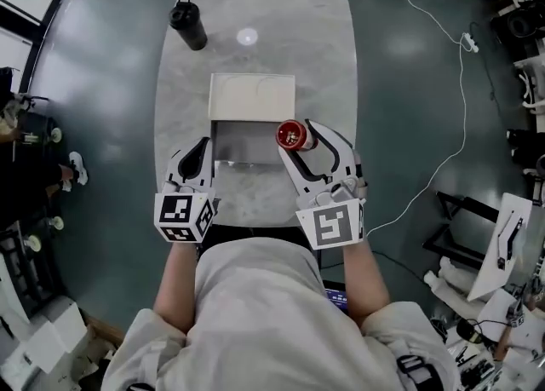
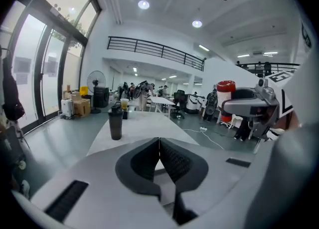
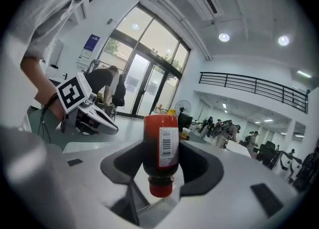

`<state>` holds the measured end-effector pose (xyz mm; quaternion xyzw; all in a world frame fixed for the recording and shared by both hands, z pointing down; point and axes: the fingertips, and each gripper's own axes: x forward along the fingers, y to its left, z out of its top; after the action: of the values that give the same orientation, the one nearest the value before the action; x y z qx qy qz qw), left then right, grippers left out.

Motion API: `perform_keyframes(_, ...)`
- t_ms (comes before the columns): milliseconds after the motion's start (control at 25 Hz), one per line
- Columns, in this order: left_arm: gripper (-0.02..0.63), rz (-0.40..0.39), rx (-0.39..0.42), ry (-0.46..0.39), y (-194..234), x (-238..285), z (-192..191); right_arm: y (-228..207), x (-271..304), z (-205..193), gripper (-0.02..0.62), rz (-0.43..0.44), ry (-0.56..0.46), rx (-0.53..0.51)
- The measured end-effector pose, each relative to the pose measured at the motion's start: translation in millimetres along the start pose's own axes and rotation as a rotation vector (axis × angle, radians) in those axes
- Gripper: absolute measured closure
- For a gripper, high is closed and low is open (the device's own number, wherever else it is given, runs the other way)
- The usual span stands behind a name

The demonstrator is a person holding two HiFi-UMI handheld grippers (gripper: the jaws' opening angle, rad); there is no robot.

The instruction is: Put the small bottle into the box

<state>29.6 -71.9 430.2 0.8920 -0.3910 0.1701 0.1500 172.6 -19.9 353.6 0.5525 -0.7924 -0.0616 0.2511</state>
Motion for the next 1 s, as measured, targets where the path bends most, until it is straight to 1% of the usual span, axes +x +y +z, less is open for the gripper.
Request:
perform_keyframes(80,0.583,0.034,-0.003,0.026,5,2,-14,5,15,-8,0.362,0.055,0.004,-0.004)
perform_keyframes(200,0.583,0.069,0.002,0.08,15,1,-38,19,32,-16,0.362,0.141,0.007,0.022)
perform_keyframes(360,0.583,0.111,-0.089,0.09,32,-4,-54,35,59,-23,0.362,0.212,0.04,0.007)
perform_keyframes(480,0.583,0.133,-0.111,0.101,40,-5,-68,49,79,-31,0.362,0.258,0.077,-0.005)
perform_keyframes(600,0.583,0.126,-0.139,0.115,49,-2,-81,65,99,-38,0.362,0.289,0.112,-0.01)
perform_keyframes(760,0.583,0.107,-0.152,0.133,61,5,-98,89,123,-49,0.362,0.336,0.164,-0.047)
perform_keyframes(1000,0.583,0.099,-0.183,0.162,83,14,-121,121,147,-66,0.362,0.399,0.242,-0.072)
